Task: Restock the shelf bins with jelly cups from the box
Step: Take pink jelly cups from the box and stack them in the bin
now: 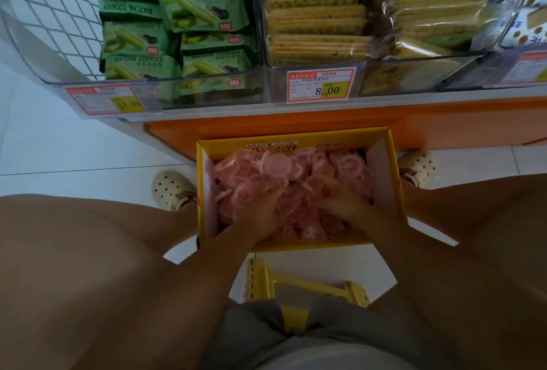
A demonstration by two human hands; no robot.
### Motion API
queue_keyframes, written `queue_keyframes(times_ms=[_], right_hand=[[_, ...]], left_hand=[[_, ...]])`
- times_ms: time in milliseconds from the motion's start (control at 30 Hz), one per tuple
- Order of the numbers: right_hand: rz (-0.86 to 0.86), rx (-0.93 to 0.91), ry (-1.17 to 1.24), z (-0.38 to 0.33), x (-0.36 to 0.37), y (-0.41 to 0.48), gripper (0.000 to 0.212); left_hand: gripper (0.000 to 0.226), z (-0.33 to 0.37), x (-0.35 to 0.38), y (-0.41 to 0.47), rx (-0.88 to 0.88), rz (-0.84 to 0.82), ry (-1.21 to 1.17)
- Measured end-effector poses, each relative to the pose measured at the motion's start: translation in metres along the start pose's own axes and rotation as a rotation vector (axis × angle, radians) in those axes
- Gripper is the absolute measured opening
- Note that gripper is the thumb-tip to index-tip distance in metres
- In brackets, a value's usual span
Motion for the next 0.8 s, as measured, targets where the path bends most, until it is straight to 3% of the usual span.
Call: queue_keyframes(times_ms=[333,500,633,800], right_hand=[[0.072,0.028,-0.032,-0.006,-0.004,0.001,0.044],[0.075,0.037,0.013,-0.011,-0.002,-0.003,0.046],[0.030,0.054,-0.148,-0.009,0.005,-0.013,0.035],[0.050,0.071,-0.113,-0.011,0.001,-0.018,0.040]], left_hand=[[0.049,0.000,-0.001,0.003,-0.118,-0.242,-0.257],[0.056,-0.003,-0.007,-0.001,-0.103,-0.203,-0.220],[0.054,-0.006,-0.005,-0.007,-0.132,-0.206,-0.176],[0.037,-0.002,-0.007,-0.013,-0.132,-0.156,-0.168]])
Point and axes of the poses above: each hand's wrist, its own y-axis towards the middle knuckle, its own x-axis out of the palm, z = x × y, the point moved 6 cm from there along y, towards the middle knuckle, and after that the axes turned 3 degrees about -x, right-handed, at the moved point
